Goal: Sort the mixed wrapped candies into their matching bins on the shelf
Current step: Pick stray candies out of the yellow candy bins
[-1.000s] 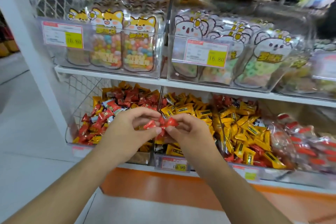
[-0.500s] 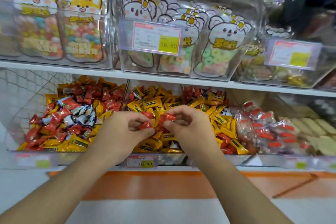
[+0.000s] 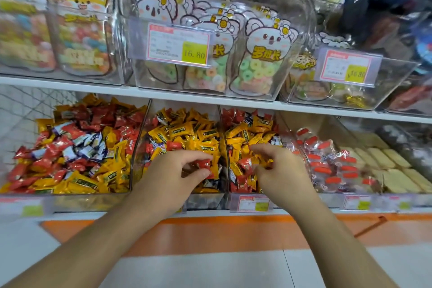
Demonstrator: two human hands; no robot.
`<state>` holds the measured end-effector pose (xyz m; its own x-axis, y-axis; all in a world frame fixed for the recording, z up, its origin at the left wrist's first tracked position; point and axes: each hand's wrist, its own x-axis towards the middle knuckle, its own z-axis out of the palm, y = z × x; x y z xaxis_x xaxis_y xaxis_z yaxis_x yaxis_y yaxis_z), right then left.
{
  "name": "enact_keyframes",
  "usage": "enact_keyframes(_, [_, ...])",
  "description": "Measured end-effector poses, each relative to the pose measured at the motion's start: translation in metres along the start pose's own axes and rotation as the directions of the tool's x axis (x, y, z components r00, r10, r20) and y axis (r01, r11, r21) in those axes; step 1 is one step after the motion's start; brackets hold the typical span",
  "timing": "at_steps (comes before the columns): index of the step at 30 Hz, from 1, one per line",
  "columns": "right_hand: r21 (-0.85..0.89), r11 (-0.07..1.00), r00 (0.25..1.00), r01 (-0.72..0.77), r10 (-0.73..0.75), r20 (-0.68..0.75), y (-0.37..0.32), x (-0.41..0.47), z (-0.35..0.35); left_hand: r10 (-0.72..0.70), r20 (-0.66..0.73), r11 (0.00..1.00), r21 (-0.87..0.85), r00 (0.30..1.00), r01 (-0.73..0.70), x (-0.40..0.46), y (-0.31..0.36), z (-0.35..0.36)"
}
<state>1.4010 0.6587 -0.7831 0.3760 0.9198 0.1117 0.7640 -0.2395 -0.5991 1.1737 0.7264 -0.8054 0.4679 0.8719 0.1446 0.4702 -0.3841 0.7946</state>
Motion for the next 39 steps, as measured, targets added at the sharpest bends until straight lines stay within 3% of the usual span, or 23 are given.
enact_keyframes(4, [0.286,0.953,0.989,0.101,-0.127,0.075,-0.015,-0.008,0.01,-0.017,-0.017,0.995,-0.097,1.0,0.015,0.003,0.003,0.009])
enact_keyframes(6, [0.339,0.931,0.976,0.138,-0.187,0.116,-0.024,-0.012,0.014,-0.019,-0.019,0.993,-0.117,1.0,0.016,0.004,0.004,0.012])
enact_keyframes(9, [0.313,0.931,0.966,0.19,-0.234,0.108,-0.029,-0.013,0.018,-0.008,-0.005,0.991,-0.136,1.0,0.007,0.004,0.005,0.014])
enact_keyframes(13, [0.286,0.948,0.986,0.141,-0.159,0.041,-0.021,-0.008,0.012,0.009,-0.023,0.993,-0.118,1.0,-0.012,0.002,0.007,0.011])
enact_keyframes(16, [0.125,0.984,0.991,0.128,-0.123,-0.047,-0.005,-0.001,-0.001,0.029,-0.026,0.997,-0.077,0.999,-0.031,-0.002,0.002,0.002])
enact_keyframes(19, [-0.051,0.997,0.998,0.064,-0.065,-0.003,0.004,0.001,-0.006,0.041,-0.029,0.998,-0.044,0.999,-0.042,-0.008,-0.004,-0.01])
enact_keyframes(22, [-0.096,0.994,0.999,0.046,-0.045,0.01,-0.002,0.001,0.001,0.039,-0.062,0.999,-0.024,0.997,-0.041,-0.015,-0.008,-0.024])
enact_keyframes(28, [-0.089,0.981,0.985,0.172,-0.172,0.008,-0.042,-0.001,0.034,0.017,-0.124,1.0,0.017,0.992,-0.015,-0.029,-0.021,-0.059])
enact_keyframes(33, [-0.11,0.95,0.943,0.293,-0.306,-0.131,-0.085,-0.001,0.057,-0.07,-0.262,0.992,0.08,0.963,0.094,-0.034,-0.054,-0.097])
enact_keyframes(39, [-0.053,0.903,0.903,0.427,-0.429,-0.033,-0.118,-0.006,0.101,-0.186,-0.36,0.949,0.177,0.914,0.262,-0.03,-0.111,-0.133])
